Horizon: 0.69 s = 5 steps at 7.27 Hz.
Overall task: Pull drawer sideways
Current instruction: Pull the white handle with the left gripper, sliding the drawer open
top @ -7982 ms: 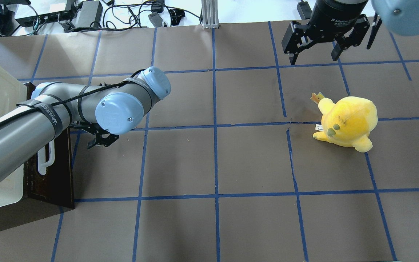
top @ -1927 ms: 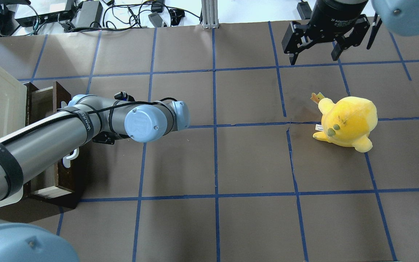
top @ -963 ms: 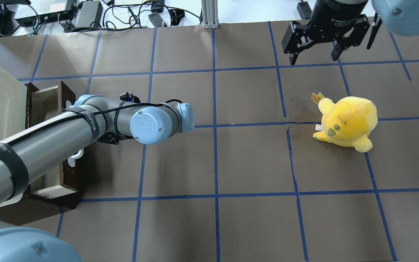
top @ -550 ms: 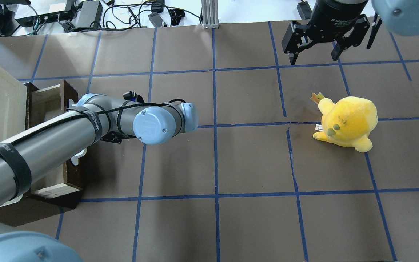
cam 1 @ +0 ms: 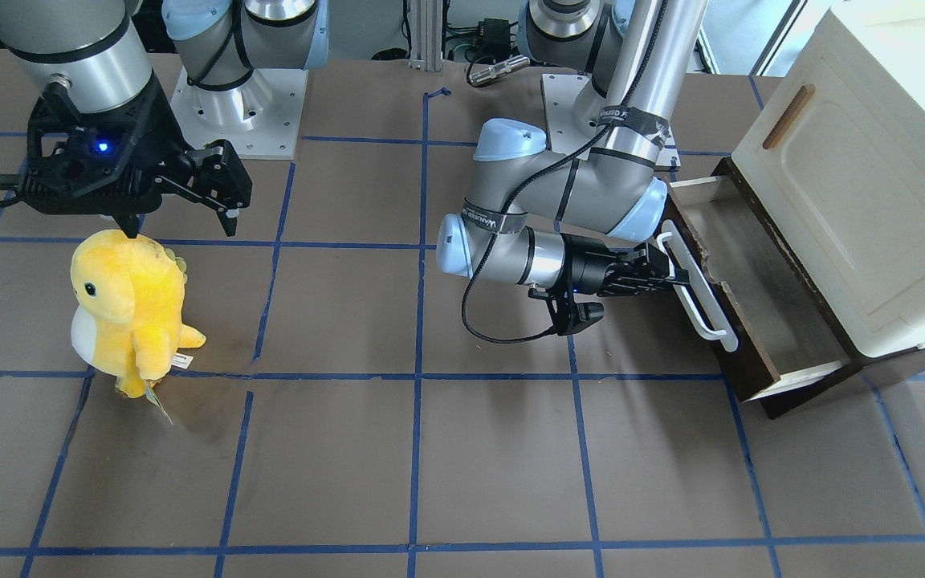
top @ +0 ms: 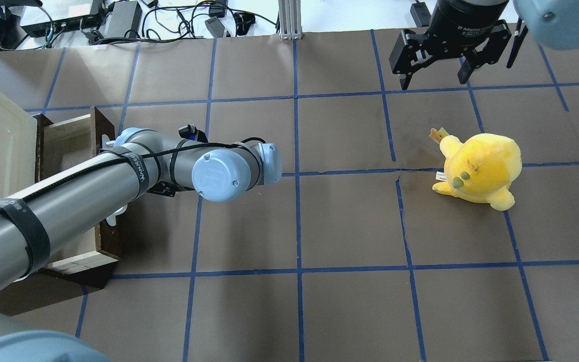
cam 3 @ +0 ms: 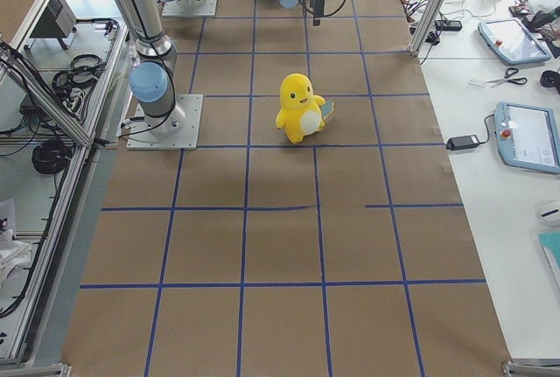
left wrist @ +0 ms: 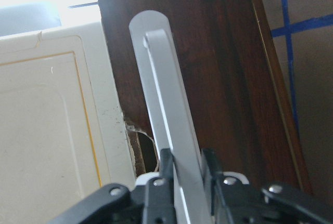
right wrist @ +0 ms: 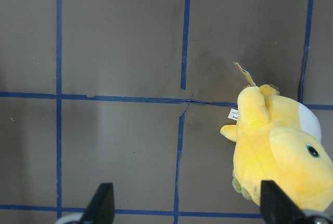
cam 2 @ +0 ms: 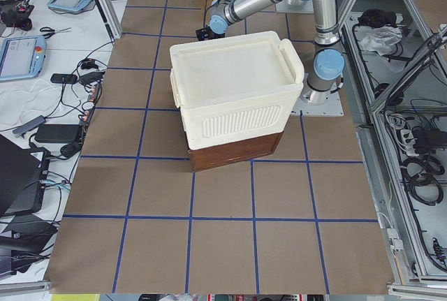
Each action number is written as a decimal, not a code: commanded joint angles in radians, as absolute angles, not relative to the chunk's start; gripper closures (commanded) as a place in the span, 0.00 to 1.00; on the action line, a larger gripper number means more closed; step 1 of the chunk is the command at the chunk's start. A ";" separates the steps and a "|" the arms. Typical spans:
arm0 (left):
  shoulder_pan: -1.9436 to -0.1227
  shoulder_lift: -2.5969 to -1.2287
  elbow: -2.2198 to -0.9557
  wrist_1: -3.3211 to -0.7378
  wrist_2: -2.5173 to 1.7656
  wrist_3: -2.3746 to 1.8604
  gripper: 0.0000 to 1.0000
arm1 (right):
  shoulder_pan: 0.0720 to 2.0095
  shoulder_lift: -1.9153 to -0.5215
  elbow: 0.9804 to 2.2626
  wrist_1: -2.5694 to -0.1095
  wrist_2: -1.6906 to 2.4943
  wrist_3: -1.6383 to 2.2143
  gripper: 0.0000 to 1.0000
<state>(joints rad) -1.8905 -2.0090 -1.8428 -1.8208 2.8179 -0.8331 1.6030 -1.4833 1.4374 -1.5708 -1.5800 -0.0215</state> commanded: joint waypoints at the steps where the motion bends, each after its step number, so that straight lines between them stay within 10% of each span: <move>1: -1.898 -2.016 -1.844 -1.819 2.819 -0.833 0.87 | 1.603 -1.483 1.437 -1.571 -1.580 -0.021 0.00; 4: -1.911 -2.023 -1.842 -1.806 2.819 -0.831 0.87 | 1.603 -1.483 1.437 -1.571 -1.580 -0.021 0.00; 5: -1.911 -2.023 -1.841 -1.805 2.822 -0.830 0.51 | 1.603 -1.483 1.437 -1.571 -1.580 -0.021 0.00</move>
